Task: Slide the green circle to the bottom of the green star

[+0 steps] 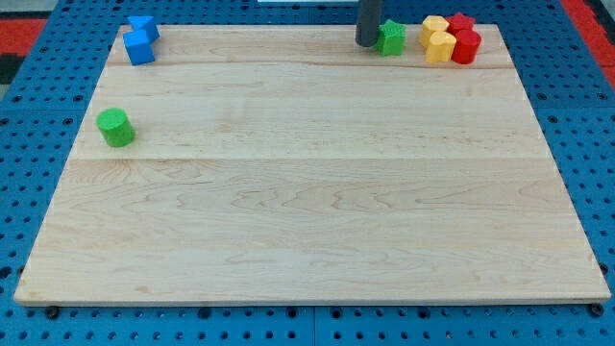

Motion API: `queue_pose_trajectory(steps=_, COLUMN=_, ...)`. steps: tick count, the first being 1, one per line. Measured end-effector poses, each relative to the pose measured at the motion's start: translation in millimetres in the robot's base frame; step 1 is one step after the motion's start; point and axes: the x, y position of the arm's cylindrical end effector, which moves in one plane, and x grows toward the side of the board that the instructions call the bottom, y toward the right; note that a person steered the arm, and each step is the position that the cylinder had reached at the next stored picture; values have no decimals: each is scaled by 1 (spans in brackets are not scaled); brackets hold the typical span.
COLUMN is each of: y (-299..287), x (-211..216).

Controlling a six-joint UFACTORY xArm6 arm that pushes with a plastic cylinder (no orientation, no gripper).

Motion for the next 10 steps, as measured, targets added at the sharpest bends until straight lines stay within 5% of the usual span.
queue_pose_trajectory(steps=4, y=22, x=16)
queue_pose_trajectory(steps=6, y=-32, x=125)
queue_pose_trajectory(steps=8, y=-212, x=226)
queue_pose_trajectory(steps=10, y=-377, x=231)
